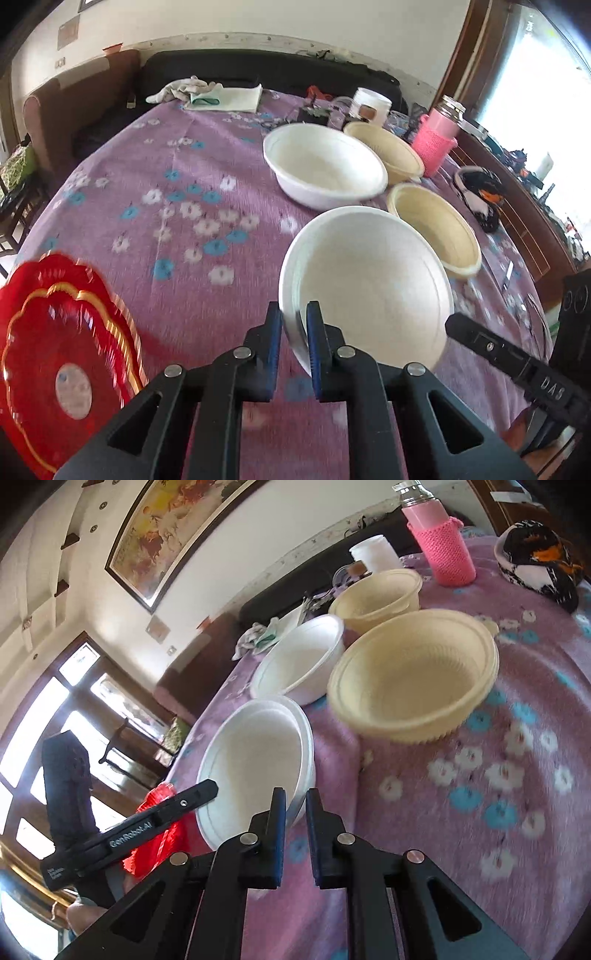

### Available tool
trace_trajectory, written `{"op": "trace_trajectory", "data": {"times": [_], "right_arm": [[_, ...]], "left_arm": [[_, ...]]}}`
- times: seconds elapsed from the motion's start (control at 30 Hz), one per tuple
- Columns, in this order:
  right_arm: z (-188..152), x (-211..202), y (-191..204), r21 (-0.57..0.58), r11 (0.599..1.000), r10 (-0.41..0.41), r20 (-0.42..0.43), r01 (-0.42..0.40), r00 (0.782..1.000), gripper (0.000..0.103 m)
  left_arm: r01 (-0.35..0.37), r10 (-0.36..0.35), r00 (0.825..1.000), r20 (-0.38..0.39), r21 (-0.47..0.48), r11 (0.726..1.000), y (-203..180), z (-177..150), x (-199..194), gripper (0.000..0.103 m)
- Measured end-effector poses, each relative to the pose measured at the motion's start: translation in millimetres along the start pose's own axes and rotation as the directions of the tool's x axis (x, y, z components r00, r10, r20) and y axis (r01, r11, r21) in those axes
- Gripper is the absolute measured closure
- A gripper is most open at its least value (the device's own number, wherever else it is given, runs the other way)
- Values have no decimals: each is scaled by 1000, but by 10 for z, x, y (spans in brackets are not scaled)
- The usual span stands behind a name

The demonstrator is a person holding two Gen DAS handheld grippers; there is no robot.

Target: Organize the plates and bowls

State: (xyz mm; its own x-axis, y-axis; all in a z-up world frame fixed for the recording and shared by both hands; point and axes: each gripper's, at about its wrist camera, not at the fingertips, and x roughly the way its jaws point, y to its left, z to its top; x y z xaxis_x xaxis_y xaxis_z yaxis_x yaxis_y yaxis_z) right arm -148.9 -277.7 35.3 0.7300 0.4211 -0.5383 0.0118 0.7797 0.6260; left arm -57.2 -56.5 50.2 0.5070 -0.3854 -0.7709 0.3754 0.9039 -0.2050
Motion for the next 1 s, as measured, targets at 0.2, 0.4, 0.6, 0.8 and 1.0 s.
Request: {"op": "trace_trajectory", "data": {"times": [0.2, 0.4, 0.6, 0.8, 1.0], "right_arm": [[-310, -241, 168, -22, 1000, -11, -64, 10, 998, 91], [-517, -245, 305, -101, 991, -96, -74, 88, 993, 89], [-584, -238, 512, -230, 945, -241, -6, 233, 971, 88], [-574, -185, 514, -251, 934, -261, 10, 255, 965, 88], [-583, -211, 545, -263, 930, -258, 26, 256, 966, 88]], "left_arm": [[39, -37, 998, -57, 27, 999, 51, -442, -244, 88], [60, -59, 996, -61, 15, 998, 84, -617, -270, 88], [10, -10, 1000, 7, 62, 998, 30, -619, -296, 83], [-36, 29, 998, 63, 118, 992, -47, -635, -281, 84], [-65, 53, 994, 93, 135, 989, -61, -644, -307, 85]]}}
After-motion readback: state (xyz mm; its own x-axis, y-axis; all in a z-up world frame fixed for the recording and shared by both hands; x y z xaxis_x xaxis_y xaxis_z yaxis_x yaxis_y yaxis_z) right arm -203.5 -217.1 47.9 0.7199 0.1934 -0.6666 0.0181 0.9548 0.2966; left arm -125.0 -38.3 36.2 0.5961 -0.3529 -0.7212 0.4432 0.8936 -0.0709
